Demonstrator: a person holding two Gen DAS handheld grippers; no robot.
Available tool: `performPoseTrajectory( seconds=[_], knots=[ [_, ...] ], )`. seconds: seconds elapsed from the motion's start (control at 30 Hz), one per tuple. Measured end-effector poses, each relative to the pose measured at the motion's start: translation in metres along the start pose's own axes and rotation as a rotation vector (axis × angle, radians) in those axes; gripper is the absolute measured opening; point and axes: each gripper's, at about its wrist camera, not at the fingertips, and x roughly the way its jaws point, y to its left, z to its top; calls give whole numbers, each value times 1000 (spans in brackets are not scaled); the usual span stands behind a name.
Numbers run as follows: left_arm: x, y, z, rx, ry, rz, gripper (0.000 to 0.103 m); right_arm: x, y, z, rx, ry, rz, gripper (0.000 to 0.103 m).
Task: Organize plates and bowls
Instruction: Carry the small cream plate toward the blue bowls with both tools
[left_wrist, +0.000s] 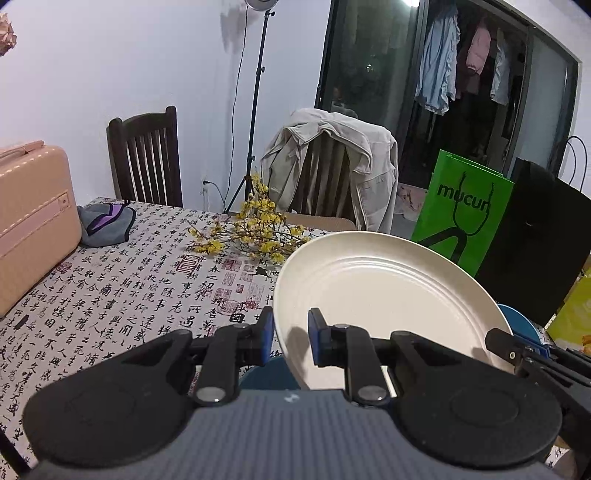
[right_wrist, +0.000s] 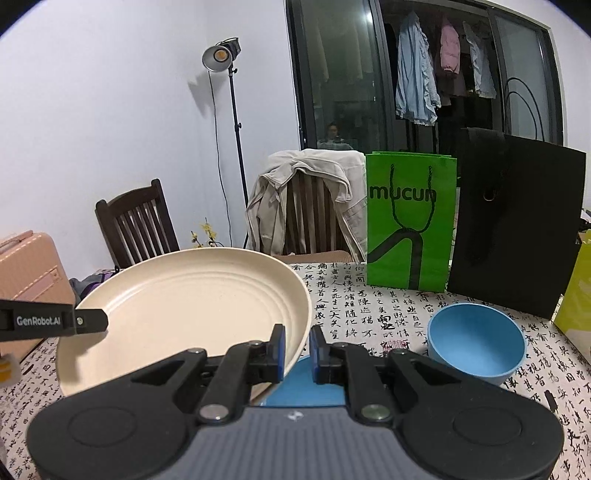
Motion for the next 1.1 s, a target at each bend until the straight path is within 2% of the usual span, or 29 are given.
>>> performPoseTrajectory(
  seconds=[0.5,0.73,1.1],
  knots=[
    [-30,6,-21,1,-22,-51,19,-38,2,-20,6,-34,-27,13],
    [-45,4,-30,18,-62,-71,19,-47,-1,-31,21,-29,-34,13],
    [-54,3,-50,23,-64,-109,19,-64,-2,-50,29,-37,-68,13]
  ],
)
